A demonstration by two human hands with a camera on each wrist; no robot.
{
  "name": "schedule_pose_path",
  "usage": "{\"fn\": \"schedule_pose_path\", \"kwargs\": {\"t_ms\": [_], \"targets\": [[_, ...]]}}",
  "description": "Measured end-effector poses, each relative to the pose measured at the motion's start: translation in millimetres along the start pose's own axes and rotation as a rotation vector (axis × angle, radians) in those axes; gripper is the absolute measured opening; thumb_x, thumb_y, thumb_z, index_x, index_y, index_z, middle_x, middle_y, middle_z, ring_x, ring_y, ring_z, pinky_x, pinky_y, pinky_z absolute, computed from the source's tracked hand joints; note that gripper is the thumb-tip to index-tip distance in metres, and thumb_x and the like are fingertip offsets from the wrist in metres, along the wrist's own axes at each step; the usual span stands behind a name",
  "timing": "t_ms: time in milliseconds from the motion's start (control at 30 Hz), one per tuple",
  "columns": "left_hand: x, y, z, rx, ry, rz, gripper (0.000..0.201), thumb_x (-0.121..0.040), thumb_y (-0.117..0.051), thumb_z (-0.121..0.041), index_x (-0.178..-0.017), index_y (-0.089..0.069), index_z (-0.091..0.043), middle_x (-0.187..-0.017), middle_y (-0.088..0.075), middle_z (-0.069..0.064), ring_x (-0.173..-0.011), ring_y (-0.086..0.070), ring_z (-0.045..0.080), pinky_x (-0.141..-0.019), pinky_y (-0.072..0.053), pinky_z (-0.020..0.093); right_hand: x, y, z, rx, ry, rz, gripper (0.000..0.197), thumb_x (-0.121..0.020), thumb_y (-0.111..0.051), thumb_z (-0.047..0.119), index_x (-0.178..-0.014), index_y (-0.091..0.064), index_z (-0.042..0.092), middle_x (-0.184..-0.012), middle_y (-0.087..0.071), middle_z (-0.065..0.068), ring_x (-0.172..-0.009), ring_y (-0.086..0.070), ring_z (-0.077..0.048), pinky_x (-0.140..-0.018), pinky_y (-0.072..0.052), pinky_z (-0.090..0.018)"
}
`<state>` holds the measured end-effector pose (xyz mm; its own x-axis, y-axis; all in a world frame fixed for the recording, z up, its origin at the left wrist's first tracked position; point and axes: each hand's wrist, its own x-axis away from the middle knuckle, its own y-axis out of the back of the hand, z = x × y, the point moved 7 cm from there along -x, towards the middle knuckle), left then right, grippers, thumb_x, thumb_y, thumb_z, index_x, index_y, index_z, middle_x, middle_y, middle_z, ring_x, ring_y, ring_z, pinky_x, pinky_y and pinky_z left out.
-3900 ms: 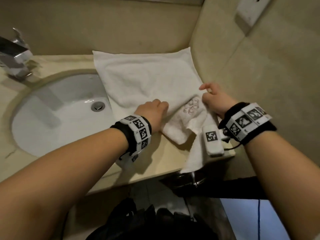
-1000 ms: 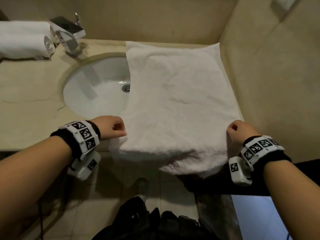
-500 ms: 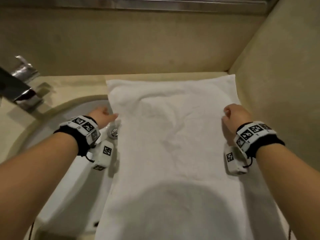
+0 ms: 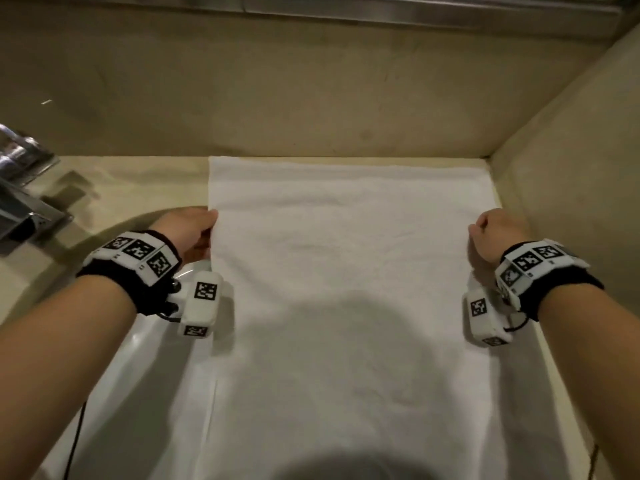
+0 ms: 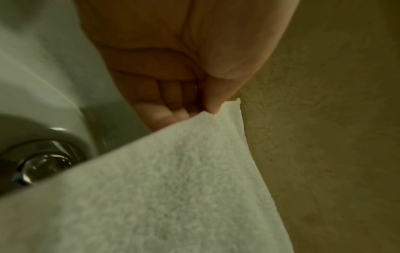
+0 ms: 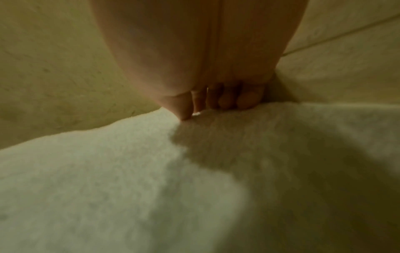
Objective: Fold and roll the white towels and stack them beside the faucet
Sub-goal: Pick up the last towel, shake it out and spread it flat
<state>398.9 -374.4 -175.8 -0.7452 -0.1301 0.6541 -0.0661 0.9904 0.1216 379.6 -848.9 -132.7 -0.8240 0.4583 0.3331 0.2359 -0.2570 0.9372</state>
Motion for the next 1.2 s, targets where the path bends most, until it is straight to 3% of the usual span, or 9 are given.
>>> {"fn": "schedule_pose_path", "kwargs": {"t_ms": [233,433,600,733,800,867,967,1067,1200], "targets": [[3.1,-19.9,-7.2,-0.092,-0.041,0.0,0.024,-0.096,-0.043,-0.023,-0.076,-0.055,-0.019,-0.072,-0.054,0.005,-0.062,-0.051,0.018,-0.037,-0.048,0.014,-3.7,-0.3,-2.1,0.083,-0.036,0.016,0.029,-0.094,-0.041,0.021,-0.11,-0.053,0.0,-0.122,-0.051,-0.025,-0.112,-0.049,-0.041,-0.091,-0.041,-0.042],[7.4,-4.3,-6.6,0.001,-0.028,-0.104,0.011,-0.095,-0.047,-0.019,-0.103,-0.055,-0.018,-0.075,-0.057,0.003,-0.064,-0.054,0.016,-0.036,-0.049,0.016,-12.1,1.6,4.9,0.085,0.016,0.004,0.026,-0.093,-0.044,0.025,-0.109,-0.051,0.006,-0.123,-0.048,-0.022,-0.11,-0.048,-0.039,-0.091,-0.04,-0.041],[9.8,-4.1,-12.5,-0.05,-0.06,-0.132,0.018,-0.094,-0.049,-0.022,-0.082,-0.059,-0.013,-0.074,-0.059,0.002,-0.061,-0.057,0.013,-0.039,-0.05,0.015,-20.1,-1.2,7.0,0.084,0.059,0.007,0.026,-0.09,-0.047,0.027,-0.109,-0.051,0.01,-0.124,-0.047,-0.02,-0.11,-0.049,-0.039,-0.094,-0.041,-0.044],[6.4,-1.8,-21.8,-0.166,-0.105,-0.157,0.024,-0.094,-0.049,-0.025,-0.078,-0.06,-0.01,-0.079,-0.062,0.006,-0.069,-0.061,0.02,-0.058,-0.054,0.028,-24.7,-2.0,5.1,0.058,0.058,-0.003,0.025,-0.09,-0.048,0.027,-0.109,-0.051,0.012,-0.125,-0.046,-0.018,-0.111,-0.048,-0.039,-0.096,-0.04,-0.044],[5.4,-1.0,-27.2,-0.285,-0.128,-0.188,0.027,-0.093,-0.049,-0.028,-0.09,-0.063,-0.005,-0.092,-0.065,0.013,-0.085,-0.064,0.031,-0.08,-0.055,0.039,-22.3,-1.5,1.6,0.043,0.065,0.01,0.028,-0.089,-0.049,0.026,-0.114,-0.05,0.013,-0.127,-0.046,-0.017,-0.112,-0.049,-0.038,-0.098,-0.04,-0.044],[9.2,-0.7,-31.6,-0.404,-0.162,-0.212,0.029,-0.093,-0.048,-0.032,-0.097,-0.062,-0.006,-0.098,-0.065,0.017,-0.093,-0.064,0.034,-0.087,-0.052,0.039,-15.3,2.1,0.9,-0.004,0.087,0.017,0.031,-0.09,-0.049,0.024,-0.119,-0.05,0.011,-0.127,-0.049,-0.017,-0.113,-0.05,-0.036,-0.099,-0.041,-0.043],[24.9,0.8,-32.6,-0.568,-0.236,-0.268,0.024,-0.091,-0.05,-0.035,-0.095,-0.053,-0.012,-0.09,-0.063,0.011,-0.084,-0.062,0.031,-0.08,-0.051,0.037,16.1,13.5,-1.3,-0.142,0.135,0.023,0.032,-0.093,-0.047,0.02,-0.122,-0.05,0.007,-0.123,-0.055,-0.019,-0.111,-0.052,-0.035,-0.097,-0.041,-0.04],[58.3,0.9,-30.7,-0.713,-0.346,-0.283,0.03,-0.088,-0.055,-0.032,-0.11,-0.048,-0.014,-0.094,-0.056,0.004,-0.084,-0.053,0.024,-0.075,-0.044,0.034,74.5,28.4,-12.5,-0.206,0.214,-0.043,0.029,-0.092,-0.049,0.018,-0.118,-0.055,0.006,-0.121,-0.057,-0.017,-0.107,-0.055,-0.031,-0.091,-0.04,-0.033],[131.5,-32.3,-1.2,-0.946,-0.493,0.059,0.019,-0.087,-0.059,-0.026,-0.102,-0.057,-0.016,-0.091,-0.056,0.001,-0.084,-0.053,0.02,-0.073,-0.037,0.028,174.1,14.5,-45.0,-0.158,0.277,-0.002,0.024,-0.088,-0.056,0.018,-0.109,-0.06,0.007,-0.108,-0.063,-0.014,-0.093,-0.057,-0.026,-0.079,-0.038,-0.027]]}}
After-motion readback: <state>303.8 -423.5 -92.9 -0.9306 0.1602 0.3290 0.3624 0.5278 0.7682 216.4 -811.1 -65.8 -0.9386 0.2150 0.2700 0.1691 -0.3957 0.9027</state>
